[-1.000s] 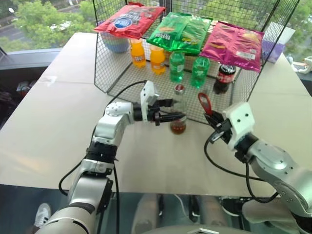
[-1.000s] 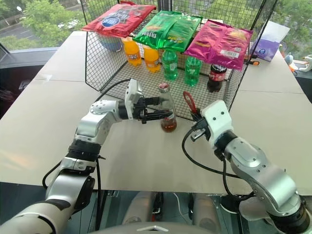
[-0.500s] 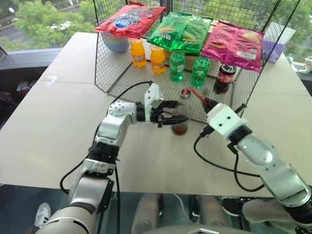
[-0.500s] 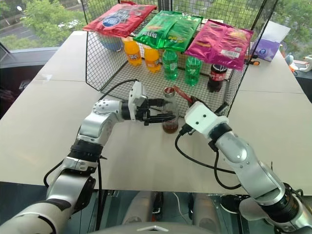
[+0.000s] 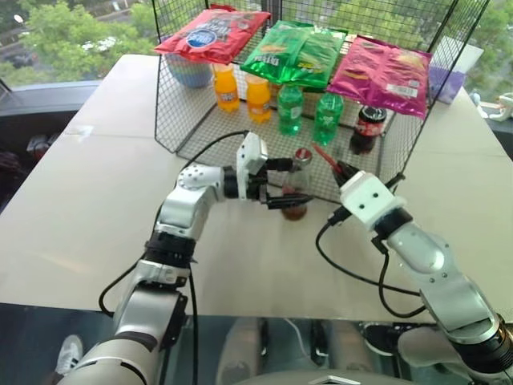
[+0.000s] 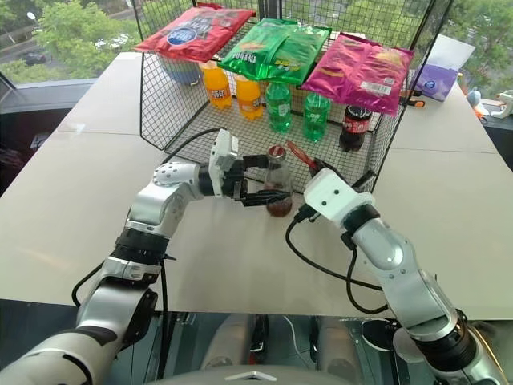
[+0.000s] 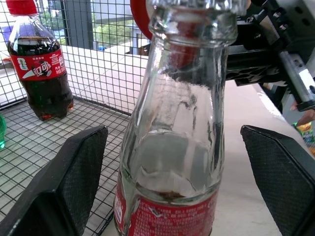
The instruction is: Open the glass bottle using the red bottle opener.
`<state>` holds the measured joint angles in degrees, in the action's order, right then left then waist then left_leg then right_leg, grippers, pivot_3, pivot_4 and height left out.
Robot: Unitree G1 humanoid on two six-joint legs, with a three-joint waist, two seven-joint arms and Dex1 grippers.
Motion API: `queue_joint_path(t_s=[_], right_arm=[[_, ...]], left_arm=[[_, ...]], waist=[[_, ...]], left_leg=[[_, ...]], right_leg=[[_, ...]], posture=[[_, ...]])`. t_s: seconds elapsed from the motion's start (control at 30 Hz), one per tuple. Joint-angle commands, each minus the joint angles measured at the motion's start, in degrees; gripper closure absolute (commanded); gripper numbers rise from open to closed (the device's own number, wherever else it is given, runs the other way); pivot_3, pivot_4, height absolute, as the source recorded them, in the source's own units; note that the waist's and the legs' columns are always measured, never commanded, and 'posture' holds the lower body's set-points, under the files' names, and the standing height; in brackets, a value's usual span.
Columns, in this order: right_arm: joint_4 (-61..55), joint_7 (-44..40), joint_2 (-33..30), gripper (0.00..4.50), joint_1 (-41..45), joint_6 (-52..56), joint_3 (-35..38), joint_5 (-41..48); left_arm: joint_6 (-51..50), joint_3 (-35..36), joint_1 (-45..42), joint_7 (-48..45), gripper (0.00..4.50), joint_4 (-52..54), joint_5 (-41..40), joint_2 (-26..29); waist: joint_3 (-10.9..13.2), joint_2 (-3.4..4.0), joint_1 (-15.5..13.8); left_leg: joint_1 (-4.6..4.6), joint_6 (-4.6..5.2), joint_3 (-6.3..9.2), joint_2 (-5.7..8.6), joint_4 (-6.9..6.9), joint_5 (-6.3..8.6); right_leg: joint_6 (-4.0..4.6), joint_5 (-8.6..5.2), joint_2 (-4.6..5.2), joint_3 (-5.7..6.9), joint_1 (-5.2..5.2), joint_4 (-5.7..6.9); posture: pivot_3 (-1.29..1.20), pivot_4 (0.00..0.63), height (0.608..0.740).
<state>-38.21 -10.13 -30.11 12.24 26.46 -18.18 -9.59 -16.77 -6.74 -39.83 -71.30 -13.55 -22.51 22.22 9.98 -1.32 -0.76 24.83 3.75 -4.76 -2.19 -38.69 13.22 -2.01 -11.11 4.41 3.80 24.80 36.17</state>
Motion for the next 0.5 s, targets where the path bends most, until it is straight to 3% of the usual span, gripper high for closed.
queue_joint_path(t_s=[0.03,0.1,0.2,0.23,0.5], right_arm=[[-1.33,-0.87,0.76,4.5,0.04,-1.7,2.12,-1.82],[-1.35,-1.26,1.23,4.5,0.06,-1.94,2.38,-2.46],[-1.32,-1.78,1.69,4.5,0.15,-2.45,2.39,-3.86],[-1.25,-1.88,1.86,4.5,0.16,-2.63,2.31,-4.34],[2.47,-0.65,3.66,4.5,-1.77,-10.16,0.43,-9.88]], left_arm=[[-0.38,1.17,-0.95,-0.45,0.27,2.81,-1.43,0.62],[-0.12,0.9,-0.89,-0.53,0.72,2.52,-1.15,0.68],[0.0,0.78,-1.25,-0.34,2.12,1.94,-1.0,0.36],[0.08,0.75,-1.38,-0.33,2.26,1.73,-0.95,0.31],[0.48,0.65,-2.28,-0.39,2.25,0.39,-0.5,0.21]], waist=[[0.0,0.0,0.0],[0.0,0.0,0.02],[0.0,0.0,0.0],[0.0,0.0,0.0],[0.0,0.0,0.0]], left_leg=[[0.0,0.0,0.0,0.0,0.0,0.0],[0.0,0.0,0.0,0.0,-0.01,0.0],[-0.02,0.0,0.0,0.0,-0.02,0.0],[-0.01,0.0,0.0,0.0,-0.02,0.0],[-0.02,-0.01,-0.01,0.01,-0.08,-0.01]], right_leg=[[0.0,0.0,0.0,0.0,0.0,0.0],[0.0,0.0,0.0,0.0,0.0,0.01],[0.01,0.0,0.0,-0.01,0.0,0.05],[0.01,0.0,0.0,-0.01,0.0,0.05],[0.01,-0.01,0.0,-0.01,0.0,0.11]], posture=[[0.0,0.15,0.74],[0.0,0.15,0.74],[0.0,0.15,0.74],[0.0,0.15,0.74],[0.0,0.15,0.74]])
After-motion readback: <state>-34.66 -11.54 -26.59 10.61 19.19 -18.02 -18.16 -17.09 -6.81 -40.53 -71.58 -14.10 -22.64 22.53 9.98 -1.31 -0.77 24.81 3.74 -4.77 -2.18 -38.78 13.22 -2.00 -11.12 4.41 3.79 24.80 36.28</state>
